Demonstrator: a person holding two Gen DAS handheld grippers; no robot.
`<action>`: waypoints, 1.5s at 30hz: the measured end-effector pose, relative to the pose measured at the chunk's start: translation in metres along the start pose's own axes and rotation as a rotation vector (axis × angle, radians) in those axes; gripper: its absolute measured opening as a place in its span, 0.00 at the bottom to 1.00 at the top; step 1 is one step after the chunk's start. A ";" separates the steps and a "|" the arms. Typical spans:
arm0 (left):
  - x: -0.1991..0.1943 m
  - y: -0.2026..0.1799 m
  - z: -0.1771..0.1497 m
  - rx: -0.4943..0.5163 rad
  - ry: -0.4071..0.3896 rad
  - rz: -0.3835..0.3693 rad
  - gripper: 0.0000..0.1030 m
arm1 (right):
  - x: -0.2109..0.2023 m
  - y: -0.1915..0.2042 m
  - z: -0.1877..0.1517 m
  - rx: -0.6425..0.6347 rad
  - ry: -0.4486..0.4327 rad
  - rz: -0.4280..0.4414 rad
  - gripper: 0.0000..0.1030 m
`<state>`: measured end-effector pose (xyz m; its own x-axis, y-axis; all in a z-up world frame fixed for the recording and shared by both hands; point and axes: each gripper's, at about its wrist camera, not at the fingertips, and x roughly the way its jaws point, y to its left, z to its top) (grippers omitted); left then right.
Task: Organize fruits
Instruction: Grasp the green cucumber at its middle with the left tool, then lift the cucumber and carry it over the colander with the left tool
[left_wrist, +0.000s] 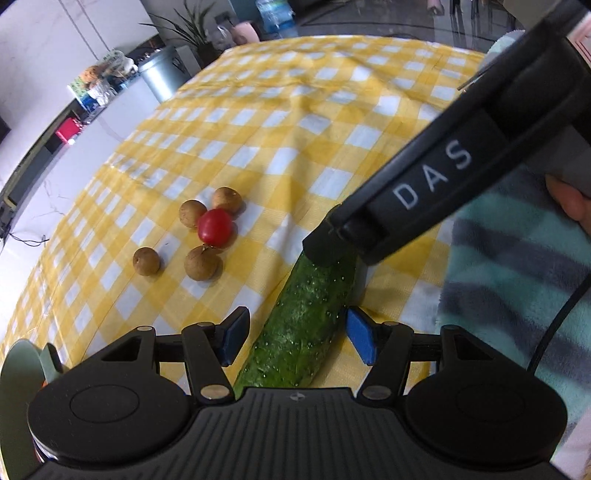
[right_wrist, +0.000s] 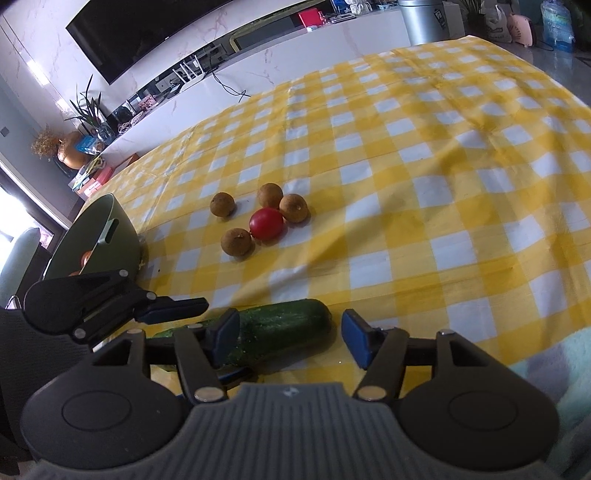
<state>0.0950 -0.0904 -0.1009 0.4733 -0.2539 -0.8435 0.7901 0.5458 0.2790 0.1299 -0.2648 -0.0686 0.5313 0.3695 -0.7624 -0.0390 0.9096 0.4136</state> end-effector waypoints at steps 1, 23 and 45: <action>0.001 0.001 0.001 0.003 0.008 -0.011 0.65 | 0.000 0.000 0.000 -0.001 0.000 0.001 0.58; 0.006 0.004 0.011 -0.191 0.067 0.020 0.48 | -0.003 -0.004 0.001 0.025 -0.052 0.027 0.58; -0.062 0.035 -0.030 -0.562 -0.155 0.281 0.43 | -0.008 -0.003 -0.001 0.025 -0.076 0.048 0.62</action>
<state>0.0821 -0.0315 -0.0529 0.7166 -0.1296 -0.6853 0.3229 0.9326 0.1613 0.1249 -0.2702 -0.0636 0.5920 0.3964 -0.7017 -0.0452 0.8857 0.4621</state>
